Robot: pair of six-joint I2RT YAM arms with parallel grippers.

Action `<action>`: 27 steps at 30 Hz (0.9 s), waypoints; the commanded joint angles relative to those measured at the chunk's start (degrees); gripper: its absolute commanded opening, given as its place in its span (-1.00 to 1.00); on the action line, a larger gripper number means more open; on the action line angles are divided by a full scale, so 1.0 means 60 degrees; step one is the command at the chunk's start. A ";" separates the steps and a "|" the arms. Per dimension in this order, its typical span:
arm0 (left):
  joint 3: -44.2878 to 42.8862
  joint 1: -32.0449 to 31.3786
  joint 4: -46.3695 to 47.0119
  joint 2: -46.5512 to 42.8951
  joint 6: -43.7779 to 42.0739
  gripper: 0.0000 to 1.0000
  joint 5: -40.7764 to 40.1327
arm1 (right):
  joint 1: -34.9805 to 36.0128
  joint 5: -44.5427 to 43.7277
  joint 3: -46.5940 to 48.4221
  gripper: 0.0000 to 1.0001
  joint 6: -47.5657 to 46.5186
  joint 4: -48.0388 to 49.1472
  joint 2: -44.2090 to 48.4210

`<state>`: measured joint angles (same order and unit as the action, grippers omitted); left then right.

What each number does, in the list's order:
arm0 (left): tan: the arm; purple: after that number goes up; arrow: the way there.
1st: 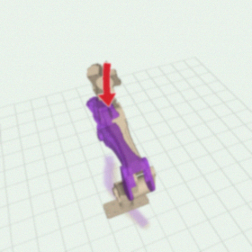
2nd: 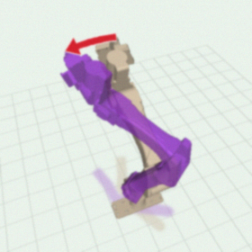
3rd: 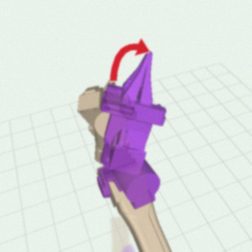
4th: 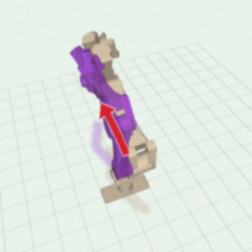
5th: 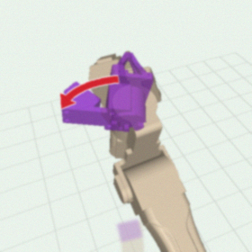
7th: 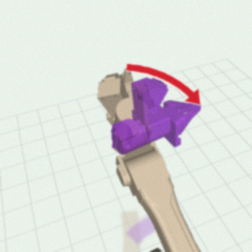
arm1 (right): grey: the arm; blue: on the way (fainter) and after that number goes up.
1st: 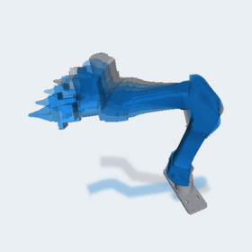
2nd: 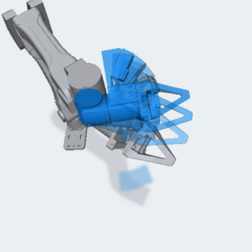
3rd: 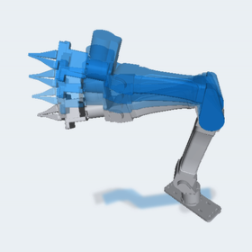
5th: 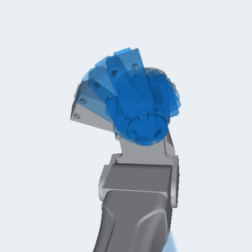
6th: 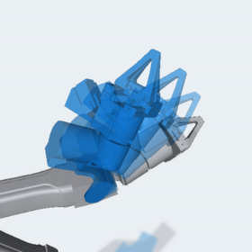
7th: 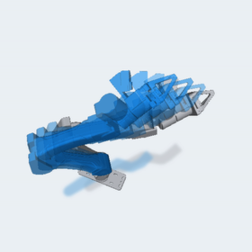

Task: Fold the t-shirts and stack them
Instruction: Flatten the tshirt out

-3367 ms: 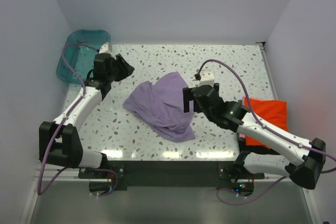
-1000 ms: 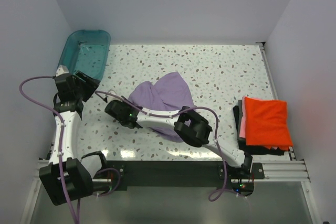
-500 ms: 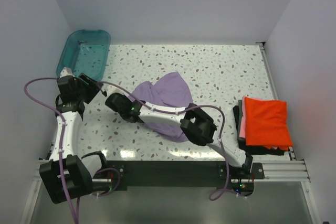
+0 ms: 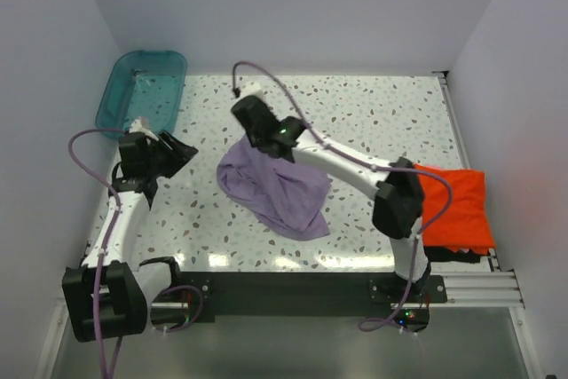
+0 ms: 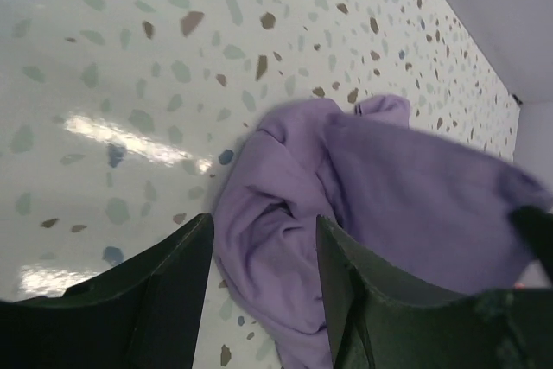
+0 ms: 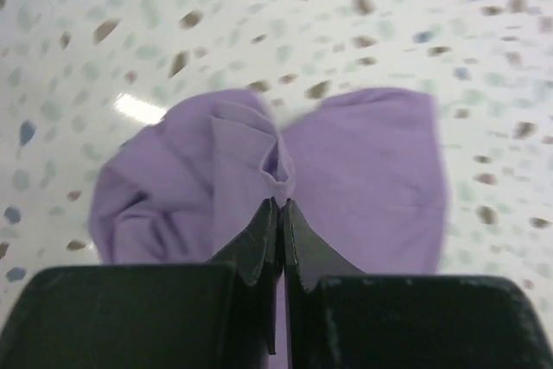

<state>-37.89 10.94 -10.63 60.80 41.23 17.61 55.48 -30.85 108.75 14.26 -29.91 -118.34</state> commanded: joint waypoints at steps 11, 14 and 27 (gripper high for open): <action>0.0632 -0.4546 0.2109 0.1717 0.0511 0.10 -0.0560 | -0.3533 -0.2007 -0.2145 -1.00 0.0070 -0.0434 0.5823; 0.0514 -0.4928 0.2109 0.1835 0.0525 0.15 -0.0942 | -0.3812 -0.1948 -0.1910 -1.00 -0.0062 -0.0449 0.5867; -0.0204 -0.5559 0.1845 0.2816 0.0056 0.18 -0.2142 | -0.4471 -0.1450 -0.1163 -1.00 -0.0048 -0.0376 0.5545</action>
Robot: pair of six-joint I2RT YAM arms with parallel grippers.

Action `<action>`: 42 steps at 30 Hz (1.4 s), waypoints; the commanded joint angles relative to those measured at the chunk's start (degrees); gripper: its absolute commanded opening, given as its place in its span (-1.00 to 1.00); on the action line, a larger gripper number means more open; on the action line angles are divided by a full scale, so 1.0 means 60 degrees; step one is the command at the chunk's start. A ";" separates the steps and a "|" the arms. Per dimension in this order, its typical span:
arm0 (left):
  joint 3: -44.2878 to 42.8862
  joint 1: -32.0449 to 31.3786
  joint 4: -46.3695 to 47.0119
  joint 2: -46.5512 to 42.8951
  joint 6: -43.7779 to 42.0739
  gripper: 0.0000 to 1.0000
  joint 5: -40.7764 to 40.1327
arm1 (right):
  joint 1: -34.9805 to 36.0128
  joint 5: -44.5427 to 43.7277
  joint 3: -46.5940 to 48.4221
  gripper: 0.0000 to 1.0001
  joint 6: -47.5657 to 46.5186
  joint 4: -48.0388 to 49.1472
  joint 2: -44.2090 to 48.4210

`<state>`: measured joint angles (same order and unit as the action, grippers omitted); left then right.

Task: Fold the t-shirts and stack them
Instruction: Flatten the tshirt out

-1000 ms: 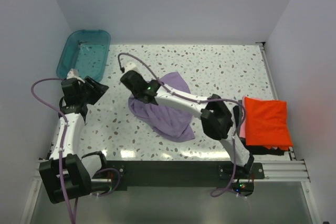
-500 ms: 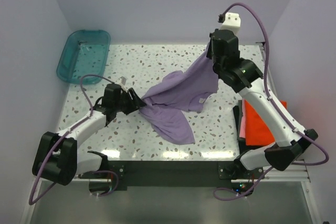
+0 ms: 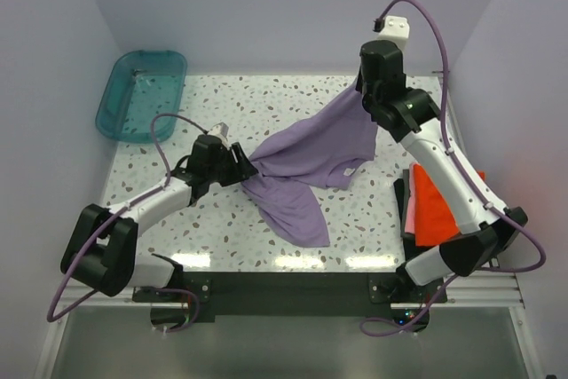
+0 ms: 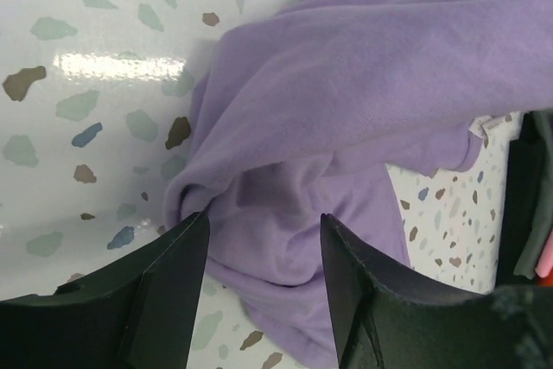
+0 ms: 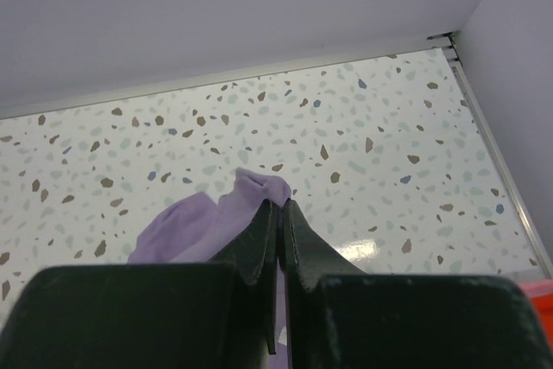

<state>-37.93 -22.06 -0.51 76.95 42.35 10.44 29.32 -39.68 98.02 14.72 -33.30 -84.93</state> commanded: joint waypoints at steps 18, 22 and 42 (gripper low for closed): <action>-0.0387 -0.0073 0.4837 0.1207 -0.0803 0.24 -0.0115 | -0.0507 0.1324 0.3233 -1.00 -0.0374 -0.0221 -0.1358; -0.0826 -0.0073 0.6088 0.2042 -0.1839 0.23 0.0251 | -0.0492 0.1602 0.3410 -1.00 -0.0300 -0.0266 -0.1505; -0.2758 -0.0087 0.6298 0.4724 -0.2927 -0.45 0.1733 | -0.0624 0.1633 0.3760 -1.00 -0.0476 0.0026 -0.1856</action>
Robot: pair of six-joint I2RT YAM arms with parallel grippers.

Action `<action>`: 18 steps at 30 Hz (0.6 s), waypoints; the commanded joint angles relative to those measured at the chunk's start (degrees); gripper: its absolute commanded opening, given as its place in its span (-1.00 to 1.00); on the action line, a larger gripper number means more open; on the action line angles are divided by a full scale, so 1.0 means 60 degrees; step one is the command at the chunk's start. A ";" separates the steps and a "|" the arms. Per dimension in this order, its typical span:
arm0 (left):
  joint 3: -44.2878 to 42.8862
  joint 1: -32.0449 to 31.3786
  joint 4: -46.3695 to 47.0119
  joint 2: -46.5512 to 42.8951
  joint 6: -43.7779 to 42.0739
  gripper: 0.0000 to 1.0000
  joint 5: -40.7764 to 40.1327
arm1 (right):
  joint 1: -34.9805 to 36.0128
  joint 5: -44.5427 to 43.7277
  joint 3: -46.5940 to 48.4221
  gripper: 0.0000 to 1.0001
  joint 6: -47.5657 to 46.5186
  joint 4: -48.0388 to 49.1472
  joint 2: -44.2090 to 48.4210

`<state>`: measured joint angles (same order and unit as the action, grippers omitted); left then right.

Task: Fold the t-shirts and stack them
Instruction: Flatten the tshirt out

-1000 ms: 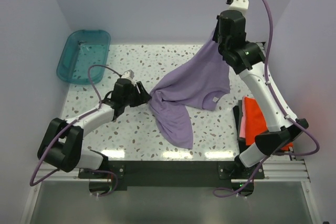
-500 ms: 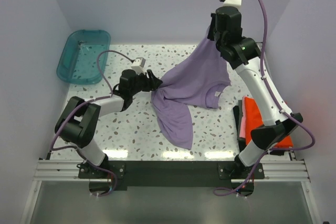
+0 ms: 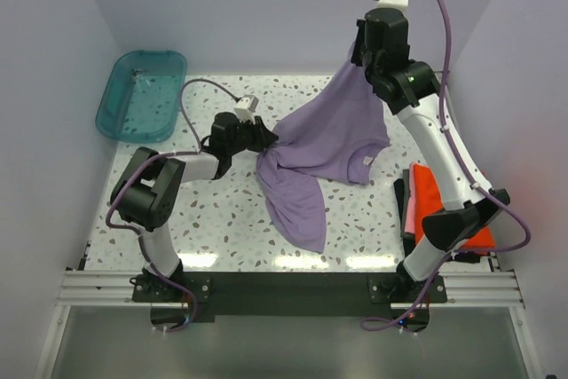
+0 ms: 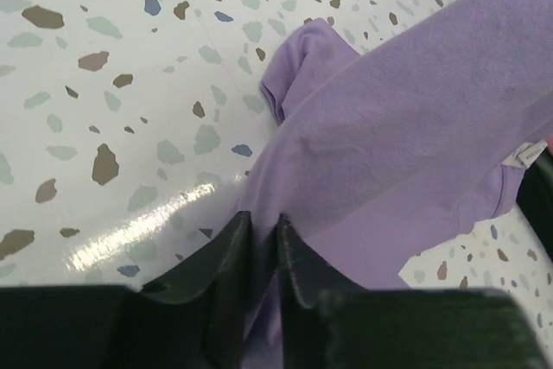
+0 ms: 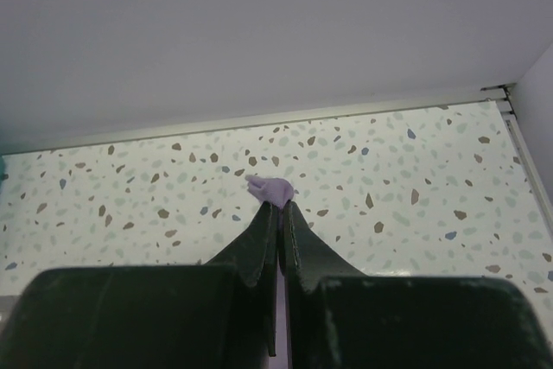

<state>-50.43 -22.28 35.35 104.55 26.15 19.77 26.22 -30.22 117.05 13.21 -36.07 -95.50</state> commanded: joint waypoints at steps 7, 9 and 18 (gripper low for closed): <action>-0.4388 0.0300 -0.2608 -0.0052 -0.1280 -1.00 -0.1885 | -0.0692 0.0859 0.1274 -1.00 -0.0591 0.1852 -0.0560; -0.5461 0.0766 -0.3677 -0.0038 -0.1457 -1.00 -0.2079 | -0.1202 0.1167 0.2372 -1.00 -0.0402 0.1823 -0.0868; -0.8792 0.1458 -0.5306 -0.0988 -0.1898 -1.00 -0.1991 | -0.2245 0.2414 0.3185 -1.00 0.0126 0.2526 -0.0418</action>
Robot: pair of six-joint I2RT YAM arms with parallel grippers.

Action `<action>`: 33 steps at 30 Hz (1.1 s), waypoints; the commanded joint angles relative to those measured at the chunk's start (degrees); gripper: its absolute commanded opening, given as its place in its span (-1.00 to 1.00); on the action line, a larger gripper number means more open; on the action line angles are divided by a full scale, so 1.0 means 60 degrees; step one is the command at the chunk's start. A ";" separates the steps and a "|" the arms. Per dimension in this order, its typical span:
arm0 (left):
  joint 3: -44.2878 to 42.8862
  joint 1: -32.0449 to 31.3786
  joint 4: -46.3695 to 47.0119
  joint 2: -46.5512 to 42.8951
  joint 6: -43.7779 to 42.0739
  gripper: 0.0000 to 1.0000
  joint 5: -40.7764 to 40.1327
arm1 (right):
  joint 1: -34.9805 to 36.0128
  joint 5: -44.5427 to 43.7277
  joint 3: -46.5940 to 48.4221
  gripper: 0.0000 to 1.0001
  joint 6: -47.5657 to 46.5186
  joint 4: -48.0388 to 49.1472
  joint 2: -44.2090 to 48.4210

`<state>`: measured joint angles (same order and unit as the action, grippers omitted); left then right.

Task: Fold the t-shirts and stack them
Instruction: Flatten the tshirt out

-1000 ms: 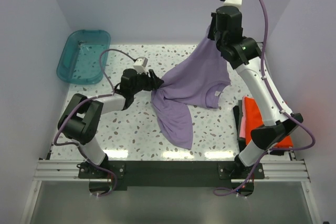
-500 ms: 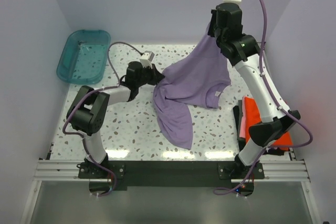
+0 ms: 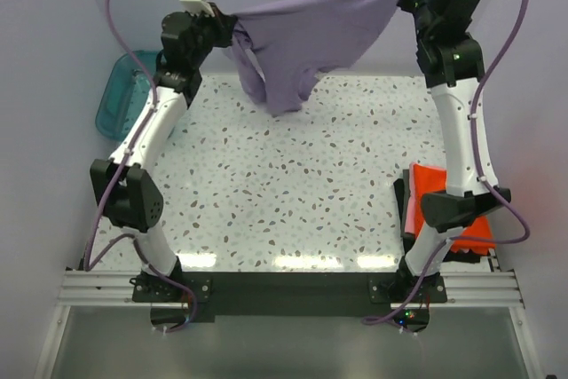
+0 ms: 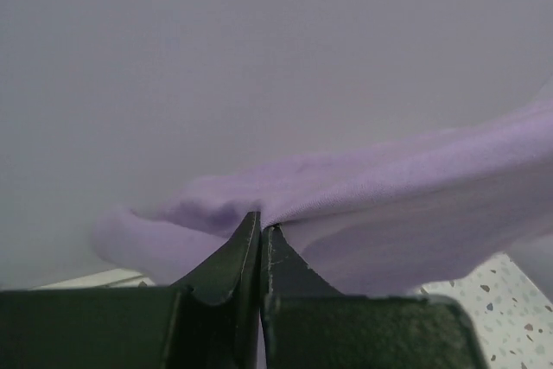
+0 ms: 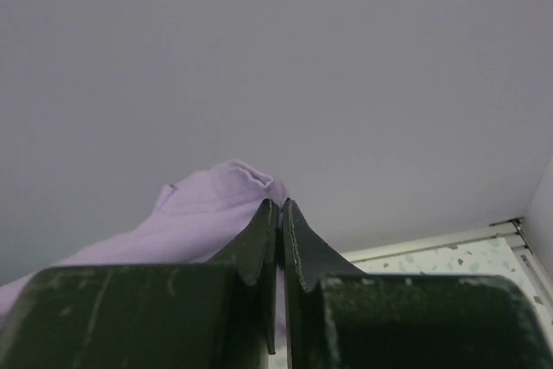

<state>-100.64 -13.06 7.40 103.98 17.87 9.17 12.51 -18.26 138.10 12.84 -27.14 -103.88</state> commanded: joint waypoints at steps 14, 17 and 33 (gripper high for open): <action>1.0954 -0.1222 -0.0324 -0.7159 0.4196 0.00 -0.2581 | 0.0097 0.2822 -1.4876 -1.00 0.3996 0.3086 0.6970; 1.1369 -0.1251 -0.1215 -0.7619 0.4785 0.14 -0.3341 | 0.0185 0.3014 -1.6070 -1.00 0.4173 0.2855 0.6869; 0.4479 -0.0785 -0.3574 -0.1648 0.5284 0.10 -0.7299 | 0.0185 0.3029 -1.6498 -1.00 0.3924 0.2589 0.6736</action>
<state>-61.47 -19.79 -12.32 86.76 51.24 -27.86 13.50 -0.45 37.06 36.45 -14.13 -63.40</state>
